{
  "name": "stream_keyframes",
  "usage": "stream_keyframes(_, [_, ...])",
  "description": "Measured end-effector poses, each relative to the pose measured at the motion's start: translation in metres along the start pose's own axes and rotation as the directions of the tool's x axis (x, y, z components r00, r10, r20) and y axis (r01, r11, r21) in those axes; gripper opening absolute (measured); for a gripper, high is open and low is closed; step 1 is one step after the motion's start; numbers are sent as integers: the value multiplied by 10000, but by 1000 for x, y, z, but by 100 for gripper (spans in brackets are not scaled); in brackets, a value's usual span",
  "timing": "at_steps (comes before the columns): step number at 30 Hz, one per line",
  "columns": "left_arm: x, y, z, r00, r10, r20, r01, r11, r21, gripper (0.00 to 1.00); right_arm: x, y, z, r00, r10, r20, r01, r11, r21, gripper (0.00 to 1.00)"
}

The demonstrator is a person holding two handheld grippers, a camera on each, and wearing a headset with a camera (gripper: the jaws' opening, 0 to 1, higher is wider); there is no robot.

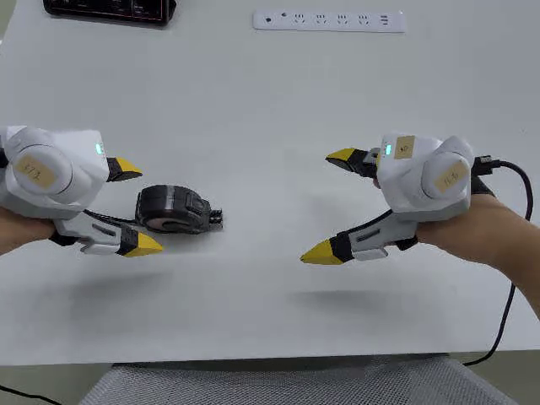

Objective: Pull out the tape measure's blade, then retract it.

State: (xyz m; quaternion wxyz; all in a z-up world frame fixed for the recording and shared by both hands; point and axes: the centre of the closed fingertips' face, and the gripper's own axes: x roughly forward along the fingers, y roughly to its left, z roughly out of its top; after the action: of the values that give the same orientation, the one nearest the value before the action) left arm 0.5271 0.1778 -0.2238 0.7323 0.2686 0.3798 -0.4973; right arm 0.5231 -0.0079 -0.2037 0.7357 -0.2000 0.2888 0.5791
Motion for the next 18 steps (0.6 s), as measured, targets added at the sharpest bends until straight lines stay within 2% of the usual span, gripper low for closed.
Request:
stream_keyframes(11, [7, 1, -3, 9993, -198, -309, 200, 9998, 62, 53, 3, 0, 1, 10000, 47, 26, -47, 10000, 9, 90])
stream_keyframes(18, [11, 1, -2, 9986, -340, -410, 347, 9993, 162, 45, 3, 0, 1, 10000, 50, 33, -50, 10000, 32, 90])
